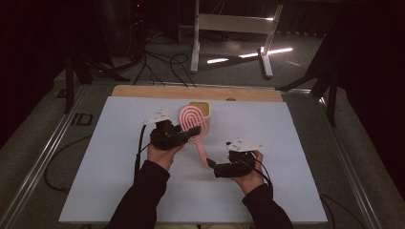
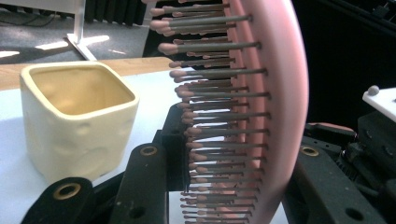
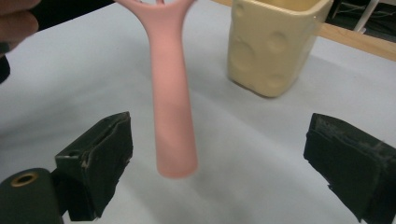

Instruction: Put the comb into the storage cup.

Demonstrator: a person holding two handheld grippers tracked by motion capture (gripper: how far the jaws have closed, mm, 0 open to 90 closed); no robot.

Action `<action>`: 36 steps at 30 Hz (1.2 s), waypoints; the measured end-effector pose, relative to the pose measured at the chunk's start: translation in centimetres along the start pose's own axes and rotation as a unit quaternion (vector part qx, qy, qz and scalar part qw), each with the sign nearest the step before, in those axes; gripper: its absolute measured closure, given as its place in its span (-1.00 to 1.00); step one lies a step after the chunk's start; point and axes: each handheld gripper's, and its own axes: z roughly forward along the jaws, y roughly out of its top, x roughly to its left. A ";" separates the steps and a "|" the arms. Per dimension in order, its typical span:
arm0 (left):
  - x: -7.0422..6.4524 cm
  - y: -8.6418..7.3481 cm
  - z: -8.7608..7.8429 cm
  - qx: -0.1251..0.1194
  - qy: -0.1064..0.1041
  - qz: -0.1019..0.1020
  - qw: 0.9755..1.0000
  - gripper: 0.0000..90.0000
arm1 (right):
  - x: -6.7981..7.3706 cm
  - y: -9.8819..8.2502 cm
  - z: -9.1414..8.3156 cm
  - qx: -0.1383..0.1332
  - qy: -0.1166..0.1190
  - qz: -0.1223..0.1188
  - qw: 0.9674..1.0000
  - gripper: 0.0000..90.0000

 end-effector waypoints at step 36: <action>0.5 2.6 -1.4 -0.018 0.020 0.016 1.000 0.42 | -2.3 -5.0 -3.3 -0.047 -0.021 0.032 0.998 -0.79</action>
